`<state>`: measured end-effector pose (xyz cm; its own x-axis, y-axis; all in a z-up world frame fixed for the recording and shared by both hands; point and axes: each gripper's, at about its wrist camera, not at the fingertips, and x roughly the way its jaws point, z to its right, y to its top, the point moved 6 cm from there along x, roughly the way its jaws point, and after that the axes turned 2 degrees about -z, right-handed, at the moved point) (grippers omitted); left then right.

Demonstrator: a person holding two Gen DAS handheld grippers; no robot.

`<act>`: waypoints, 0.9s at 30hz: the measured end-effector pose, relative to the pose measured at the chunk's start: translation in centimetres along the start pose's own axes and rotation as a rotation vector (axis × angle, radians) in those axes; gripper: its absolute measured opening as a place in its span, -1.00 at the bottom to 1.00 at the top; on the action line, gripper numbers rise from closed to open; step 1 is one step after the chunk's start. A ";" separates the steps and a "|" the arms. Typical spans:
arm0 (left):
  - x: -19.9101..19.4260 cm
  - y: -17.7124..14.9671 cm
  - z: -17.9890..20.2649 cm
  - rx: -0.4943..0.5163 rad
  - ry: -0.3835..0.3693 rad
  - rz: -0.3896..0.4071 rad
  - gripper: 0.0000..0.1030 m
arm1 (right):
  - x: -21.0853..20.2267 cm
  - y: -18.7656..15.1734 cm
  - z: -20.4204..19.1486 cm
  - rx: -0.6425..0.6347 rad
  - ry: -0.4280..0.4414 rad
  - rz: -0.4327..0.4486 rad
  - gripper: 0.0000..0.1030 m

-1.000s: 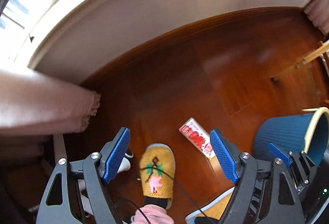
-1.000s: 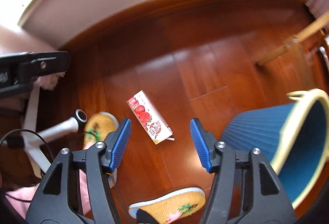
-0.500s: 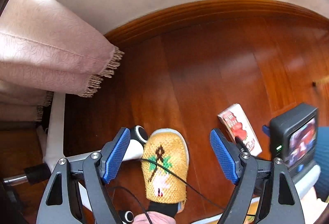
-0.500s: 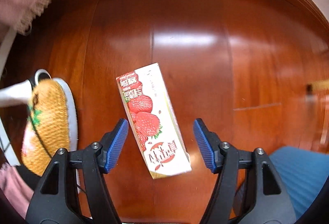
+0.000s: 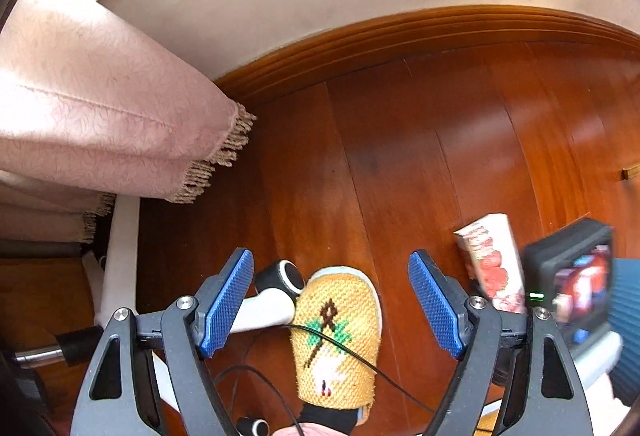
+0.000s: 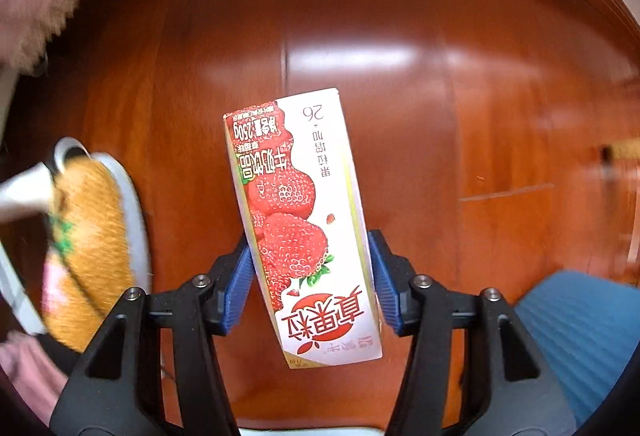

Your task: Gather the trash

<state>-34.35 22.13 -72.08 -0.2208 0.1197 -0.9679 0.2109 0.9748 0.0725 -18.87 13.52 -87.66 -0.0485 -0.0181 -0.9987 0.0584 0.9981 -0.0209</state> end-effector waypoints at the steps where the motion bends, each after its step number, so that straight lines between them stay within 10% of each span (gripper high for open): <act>1: -0.2 0.0 0.0 0.007 0.005 0.000 0.58 | -1.3 -0.2 0.5 0.026 0.012 0.009 -0.01; 16: -17.7 0.2 7.7 0.355 -0.072 0.079 0.57 | -28.8 -7.2 10.6 0.461 0.034 0.153 -0.01; 27: -31.8 0.1 18.2 0.697 -0.232 0.270 0.57 | -37.7 -15.5 21.9 0.815 -0.173 0.185 0.09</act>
<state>-9.96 15.04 -45.70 0.1116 0.2193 -0.9692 0.7951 0.5653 0.2195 3.85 -2.53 -50.67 0.1811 0.0659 -0.9812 0.7527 0.6329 0.1814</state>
